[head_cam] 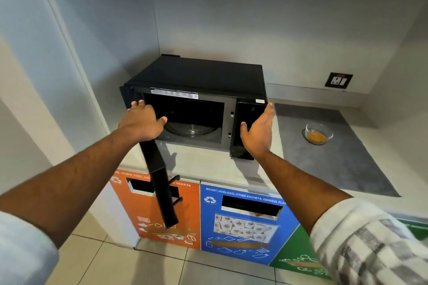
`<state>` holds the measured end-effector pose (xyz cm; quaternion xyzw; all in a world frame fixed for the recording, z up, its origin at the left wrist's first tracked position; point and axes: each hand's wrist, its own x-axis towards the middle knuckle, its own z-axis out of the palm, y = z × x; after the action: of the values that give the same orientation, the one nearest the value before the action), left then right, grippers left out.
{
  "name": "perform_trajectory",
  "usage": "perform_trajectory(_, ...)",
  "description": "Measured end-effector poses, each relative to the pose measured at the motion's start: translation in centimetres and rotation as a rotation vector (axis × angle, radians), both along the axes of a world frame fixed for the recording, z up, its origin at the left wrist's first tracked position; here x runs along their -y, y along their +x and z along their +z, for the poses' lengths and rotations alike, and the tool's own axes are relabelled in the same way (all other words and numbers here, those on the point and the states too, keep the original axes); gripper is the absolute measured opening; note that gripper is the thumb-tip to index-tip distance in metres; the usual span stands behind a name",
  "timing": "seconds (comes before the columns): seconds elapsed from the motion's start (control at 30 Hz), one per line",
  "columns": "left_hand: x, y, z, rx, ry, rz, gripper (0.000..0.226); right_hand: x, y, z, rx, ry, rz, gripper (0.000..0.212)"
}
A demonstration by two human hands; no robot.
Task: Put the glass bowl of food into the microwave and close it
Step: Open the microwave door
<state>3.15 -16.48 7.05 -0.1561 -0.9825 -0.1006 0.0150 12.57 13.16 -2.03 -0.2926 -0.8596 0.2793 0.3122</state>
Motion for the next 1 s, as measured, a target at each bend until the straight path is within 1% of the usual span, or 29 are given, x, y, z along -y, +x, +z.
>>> perform_trajectory(0.1, 1.2, 0.0, -0.1, 0.055, -0.084, 0.034, 0.085, 0.1, 0.2, 1.1, 0.066, 0.118, -0.018, 0.094)
perform_trajectory(0.23, 3.0, 0.3, -0.8, 0.050, -0.229, 0.047, 0.096, 0.4, 0.6, 1.9, 0.142, 0.173, -0.026, 0.095)
perform_trajectory(0.33, 4.5, 0.4, -1.3, 0.008, -0.303, 0.045, 0.100, 0.3, 1.0, 2.0, 0.174, 0.184, -0.015, 0.096)
perform_trajectory(0.47, 6.9, 0.4, -1.6, -0.070, -0.388, 0.029, 0.097, 0.2, 1.2, 2.0, 0.189, 0.192, 0.000, 0.096)
perform_trajectory(0.57, 8.0, 0.3, -2.0, -0.104, -0.413, 0.045, 0.097, 0.3, 1.1, 1.9, 0.192, 0.179, -0.001, 0.097)
perform_trajectory(0.7, 9.4, -0.1, -2.6, -0.153, -0.433, 0.047, 0.103, 0.3, 1.0, 1.8, 0.197, 0.176, -0.003, 0.098)
perform_trajectory(1.0, 13.1, -1.4, -2.7, -0.231, -0.493, -0.044, 0.103, 0.3, 1.3, 2.0, 0.216, 0.171, 0.015, 0.098)
